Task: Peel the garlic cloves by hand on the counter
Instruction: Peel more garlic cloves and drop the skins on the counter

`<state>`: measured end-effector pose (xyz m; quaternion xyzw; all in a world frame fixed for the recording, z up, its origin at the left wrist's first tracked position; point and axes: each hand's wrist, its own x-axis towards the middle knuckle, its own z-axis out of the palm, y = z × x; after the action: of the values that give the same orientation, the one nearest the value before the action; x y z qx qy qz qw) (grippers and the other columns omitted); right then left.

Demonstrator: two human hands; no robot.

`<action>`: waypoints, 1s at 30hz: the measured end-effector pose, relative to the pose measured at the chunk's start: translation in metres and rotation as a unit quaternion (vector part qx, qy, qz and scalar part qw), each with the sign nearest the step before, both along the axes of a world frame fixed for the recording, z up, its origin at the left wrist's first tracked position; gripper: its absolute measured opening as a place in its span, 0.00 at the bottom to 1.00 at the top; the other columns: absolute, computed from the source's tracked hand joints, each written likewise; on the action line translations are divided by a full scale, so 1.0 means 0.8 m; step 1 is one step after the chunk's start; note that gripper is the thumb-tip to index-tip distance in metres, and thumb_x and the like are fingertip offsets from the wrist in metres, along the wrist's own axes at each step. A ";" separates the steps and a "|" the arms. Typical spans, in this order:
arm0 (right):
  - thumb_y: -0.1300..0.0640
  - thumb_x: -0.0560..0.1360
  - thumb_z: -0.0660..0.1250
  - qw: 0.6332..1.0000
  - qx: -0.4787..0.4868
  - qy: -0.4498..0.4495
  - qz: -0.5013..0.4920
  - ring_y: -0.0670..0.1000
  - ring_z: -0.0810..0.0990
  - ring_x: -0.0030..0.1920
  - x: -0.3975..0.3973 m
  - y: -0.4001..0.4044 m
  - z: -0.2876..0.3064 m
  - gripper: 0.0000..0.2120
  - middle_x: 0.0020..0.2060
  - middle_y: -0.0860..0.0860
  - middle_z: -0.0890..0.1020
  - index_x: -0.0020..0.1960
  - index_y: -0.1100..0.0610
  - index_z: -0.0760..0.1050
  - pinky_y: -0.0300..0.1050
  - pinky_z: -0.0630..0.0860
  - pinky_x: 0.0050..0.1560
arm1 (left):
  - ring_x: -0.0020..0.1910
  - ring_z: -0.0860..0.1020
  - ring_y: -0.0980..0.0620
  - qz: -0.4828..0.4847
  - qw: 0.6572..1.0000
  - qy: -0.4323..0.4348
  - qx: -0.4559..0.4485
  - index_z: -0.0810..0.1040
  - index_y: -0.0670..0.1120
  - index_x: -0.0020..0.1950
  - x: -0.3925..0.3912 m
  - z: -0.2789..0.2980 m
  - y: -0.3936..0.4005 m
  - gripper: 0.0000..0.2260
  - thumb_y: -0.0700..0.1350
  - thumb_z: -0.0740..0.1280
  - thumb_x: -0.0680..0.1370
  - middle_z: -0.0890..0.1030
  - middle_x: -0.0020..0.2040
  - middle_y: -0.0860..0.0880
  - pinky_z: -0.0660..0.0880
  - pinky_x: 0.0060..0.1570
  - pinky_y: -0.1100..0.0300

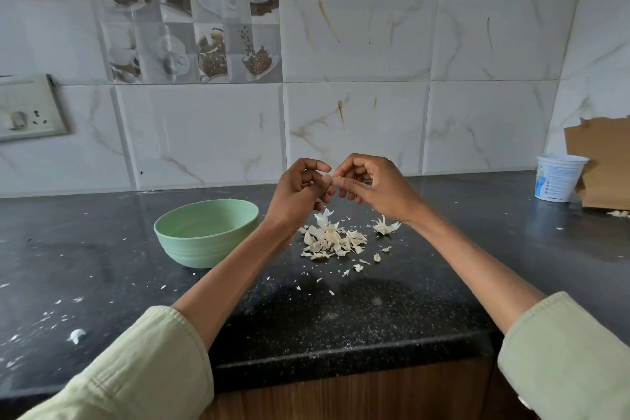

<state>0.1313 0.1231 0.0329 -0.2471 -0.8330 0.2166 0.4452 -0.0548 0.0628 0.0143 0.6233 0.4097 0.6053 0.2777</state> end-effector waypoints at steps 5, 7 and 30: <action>0.50 0.79 0.76 1.000 -0.026 0.006 0.001 0.56 0.87 0.41 0.000 0.002 0.001 0.12 0.39 0.55 0.87 0.52 0.59 0.82 0.49 0.83 0.42 | 0.37 0.81 0.50 0.047 0.994 0.091 0.036 0.77 0.42 0.56 0.004 -0.003 0.000 0.11 0.50 0.67 0.86 0.85 0.43 0.42 0.76 0.35 0.61; 0.54 0.80 0.74 0.999 -0.038 -0.002 0.012 0.52 0.86 0.39 0.000 0.004 0.000 0.10 0.38 0.55 0.87 0.52 0.61 0.82 0.45 0.82 0.41 | 0.36 0.81 0.49 0.073 0.987 0.127 0.061 0.76 0.44 0.53 0.004 -0.003 0.000 0.09 0.50 0.66 0.86 0.84 0.41 0.45 0.75 0.35 0.61; 0.48 0.82 0.71 0.987 0.121 -0.106 -0.032 0.51 0.80 0.30 -0.006 -0.009 -0.003 0.11 0.32 0.48 0.83 0.46 0.53 0.78 0.50 0.76 0.36 | 0.33 0.75 0.52 0.120 0.985 0.120 0.015 0.79 0.44 0.42 0.000 0.002 -0.002 0.10 0.31 0.62 0.72 0.81 0.33 0.48 0.72 0.35 0.59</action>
<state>0.1268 0.1162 0.0305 -0.2395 -0.8872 0.0727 0.3877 -0.0547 0.0609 0.0156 0.6419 0.5027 0.5613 0.1419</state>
